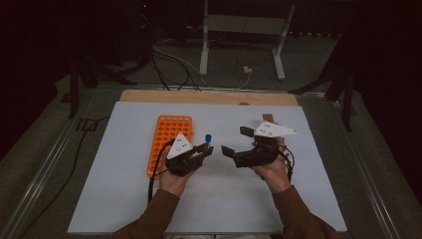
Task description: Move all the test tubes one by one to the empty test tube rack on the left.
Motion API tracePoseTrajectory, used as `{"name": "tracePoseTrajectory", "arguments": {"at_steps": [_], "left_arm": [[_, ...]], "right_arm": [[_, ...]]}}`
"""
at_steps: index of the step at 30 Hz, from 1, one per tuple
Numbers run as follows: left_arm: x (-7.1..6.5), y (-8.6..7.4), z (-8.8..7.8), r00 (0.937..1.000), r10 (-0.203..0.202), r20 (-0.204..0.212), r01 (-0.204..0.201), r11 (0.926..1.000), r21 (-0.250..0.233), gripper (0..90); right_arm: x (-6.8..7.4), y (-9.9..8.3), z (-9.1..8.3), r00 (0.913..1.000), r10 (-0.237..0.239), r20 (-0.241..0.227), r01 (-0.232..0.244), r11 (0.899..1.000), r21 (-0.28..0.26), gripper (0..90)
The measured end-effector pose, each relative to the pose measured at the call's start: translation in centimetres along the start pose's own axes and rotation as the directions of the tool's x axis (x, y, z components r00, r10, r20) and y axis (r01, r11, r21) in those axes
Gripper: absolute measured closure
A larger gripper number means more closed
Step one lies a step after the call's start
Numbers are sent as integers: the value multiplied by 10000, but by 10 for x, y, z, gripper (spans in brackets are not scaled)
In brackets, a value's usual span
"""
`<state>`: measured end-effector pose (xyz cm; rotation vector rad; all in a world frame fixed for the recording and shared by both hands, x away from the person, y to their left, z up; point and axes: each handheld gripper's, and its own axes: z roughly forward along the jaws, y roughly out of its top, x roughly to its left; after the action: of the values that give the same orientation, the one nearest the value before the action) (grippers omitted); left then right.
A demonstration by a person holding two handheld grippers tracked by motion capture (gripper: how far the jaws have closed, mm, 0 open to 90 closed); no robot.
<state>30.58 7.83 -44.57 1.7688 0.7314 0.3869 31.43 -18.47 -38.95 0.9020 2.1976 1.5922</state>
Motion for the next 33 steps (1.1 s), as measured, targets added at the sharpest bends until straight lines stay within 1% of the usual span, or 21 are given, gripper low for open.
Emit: {"name": "tracePoseTrajectory", "arguments": {"at_steps": [1, 3, 7, 8, 15, 19, 21, 25, 27, 30, 33], "left_arm": [[1, -1, -2, 10000, -15, -46, 15, 10000, 8, 779], [4, -2, -7, 9999, -8, -141, 9, 10000, 26, 779], [10, -6, -18, 9992, -108, -373, 106, 9999, -49, 779], [11, -7, -20, 9990, -141, -413, 138, 9999, -86, 779], [21, -17, -34, 9966, -334, -753, 330, 9994, -74, 779], [24, -23, -42, 9953, -450, -857, 442, 9990, -115, 779], [26, -26, -46, 9947, -471, -915, 465, 9989, -86, 779], [27, -29, -51, 9943, -398, -993, 400, 9992, -4, 779], [28, -32, -52, 9939, -447, -1012, 453, 9990, 36, 779], [29, -35, -53, 9936, -508, -1004, 521, 9986, 102, 779], [28, -38, -52, 9941, -492, -963, 510, 9986, 163, 779]], "right_arm": [[-2, -1, -2, 10000, 52, 52, -52, 10000, 19, 10], [-6, -4, -5, 9997, -45, 221, 43, 9999, 98, 3], [-13, -11, -11, 9969, -169, 770, 154, 9997, 189, 0], [-15, -13, -13, 9969, -74, 783, 61, 9998, 177, 0], [-24, -23, -24, 9941, 55, 1082, -75, 9998, 184, 0], [-28, -30, -31, 9918, 116, 1269, -146, 9996, 228, 0], [-29, -32, -36, 9912, 115, 1320, -136, 9998, 152, 0], [-31, -35, -45, 9898, 172, 1417, -173, 9998, -7, 0], [-31, -37, -49, 9893, 212, 1446, -196, 9997, -122, 0], [-32, -38, -53, 9881, 210, 1521, -194, 9997, -120, 0], [-33, -38, -57, 9877, 272, 1543, -239, 9994, -234, 0]]}}
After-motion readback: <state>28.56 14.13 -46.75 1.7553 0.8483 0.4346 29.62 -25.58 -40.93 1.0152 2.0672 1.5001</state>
